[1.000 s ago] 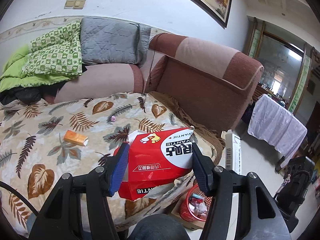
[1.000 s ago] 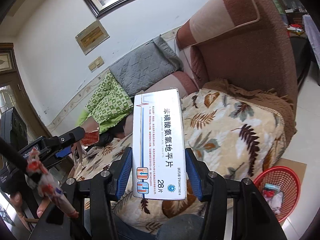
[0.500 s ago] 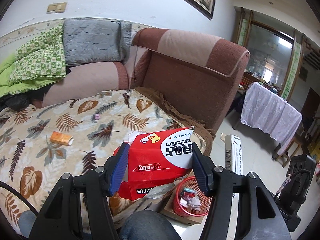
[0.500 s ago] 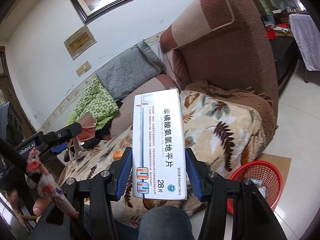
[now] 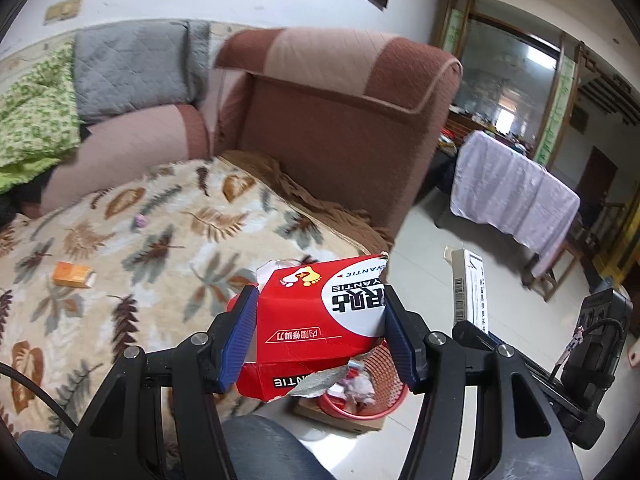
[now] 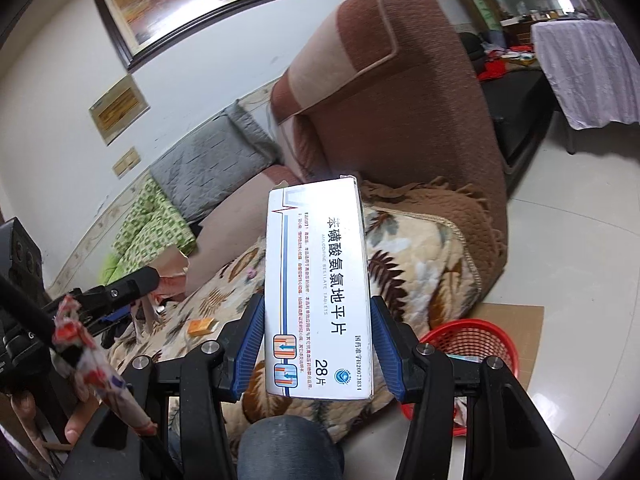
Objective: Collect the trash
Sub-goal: 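Carry the wrapper and medicine box over the red wastebasket with both tools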
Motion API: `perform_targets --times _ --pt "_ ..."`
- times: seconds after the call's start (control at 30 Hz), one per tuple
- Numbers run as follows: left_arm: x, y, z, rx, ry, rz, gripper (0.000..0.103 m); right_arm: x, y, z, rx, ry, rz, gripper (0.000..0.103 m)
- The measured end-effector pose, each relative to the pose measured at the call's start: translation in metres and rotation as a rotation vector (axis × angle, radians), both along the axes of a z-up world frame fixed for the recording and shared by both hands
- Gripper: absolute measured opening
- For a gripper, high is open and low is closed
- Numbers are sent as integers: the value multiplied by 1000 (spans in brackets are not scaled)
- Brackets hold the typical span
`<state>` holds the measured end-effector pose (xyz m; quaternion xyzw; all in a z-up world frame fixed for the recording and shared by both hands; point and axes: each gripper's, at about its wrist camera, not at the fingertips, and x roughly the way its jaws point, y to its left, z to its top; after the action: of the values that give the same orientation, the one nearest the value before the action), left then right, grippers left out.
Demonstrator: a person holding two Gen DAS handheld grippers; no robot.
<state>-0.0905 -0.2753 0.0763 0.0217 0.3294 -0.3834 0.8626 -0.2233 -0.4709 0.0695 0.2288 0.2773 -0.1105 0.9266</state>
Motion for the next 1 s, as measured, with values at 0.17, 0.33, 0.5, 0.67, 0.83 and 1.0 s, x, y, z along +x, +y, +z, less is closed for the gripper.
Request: perform_targets --times 0.17,0.33,0.5,0.67,0.83,1.0 --pt "1 -25 -11 9 46 -52 59 -12 -20 -8 22 7 -50 56" --pt "0 -49 -23 18 81 -94 59 -20 -35 -17 49 18 -88 56" --pt "6 -69 -41 29 139 -127 59 -23 -47 -30 75 36 -117 56" --pt "10 -83 -56 47 176 -140 59 -25 -58 -39 96 51 -141 56" --pt "12 -96 -73 54 210 -157 59 -24 -67 -48 107 67 -160 56" --pt "17 -109 -91 61 257 -182 59 -25 -76 -57 118 85 -174 56"
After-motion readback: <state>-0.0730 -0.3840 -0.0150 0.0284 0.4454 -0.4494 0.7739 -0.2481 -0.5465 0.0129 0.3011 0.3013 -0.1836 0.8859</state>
